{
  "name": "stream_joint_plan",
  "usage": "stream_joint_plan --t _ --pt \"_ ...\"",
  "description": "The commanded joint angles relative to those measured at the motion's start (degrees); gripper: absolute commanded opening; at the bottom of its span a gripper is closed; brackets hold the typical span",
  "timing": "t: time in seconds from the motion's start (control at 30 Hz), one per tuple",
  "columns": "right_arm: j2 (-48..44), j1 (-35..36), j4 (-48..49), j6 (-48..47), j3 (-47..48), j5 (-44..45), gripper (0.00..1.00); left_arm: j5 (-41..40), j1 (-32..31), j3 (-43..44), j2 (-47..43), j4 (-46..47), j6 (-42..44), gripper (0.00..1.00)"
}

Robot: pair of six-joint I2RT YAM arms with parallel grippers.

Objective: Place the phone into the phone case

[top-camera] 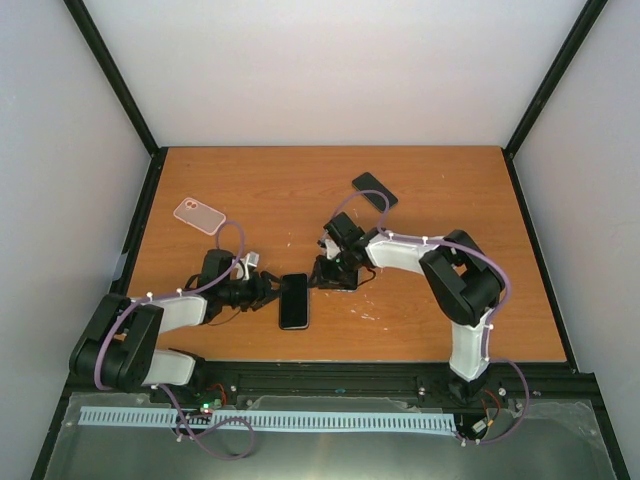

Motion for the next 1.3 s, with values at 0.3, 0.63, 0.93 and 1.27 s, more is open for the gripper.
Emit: stream_joint_plan --t 0.3,0.63,0.93,1.27 --pt "-3.84 1.46 8.09 5.04 -7.34 -0.78 0.17 -0.56 -0.29 -0.11 1.57 -0.66 1.44 0.54" --pt "-3.43 3.37 15.72 9.05 -9.7 -1.48 0.08 -0.08 -0.29 -0.2 3.86 0.79 1.49 0.48" --pt "-2.96 4.75 14.06 8.71 -9.4 1.27 0.06 1.38 -0.71 0.54 4.12 1.51 0.48 0.45" --pt "-10.81 3.64 16.58 10.6 -15.86 6.69 0.29 -1.38 -0.15 4.67 0.29 -6.08 1.09 0.47"
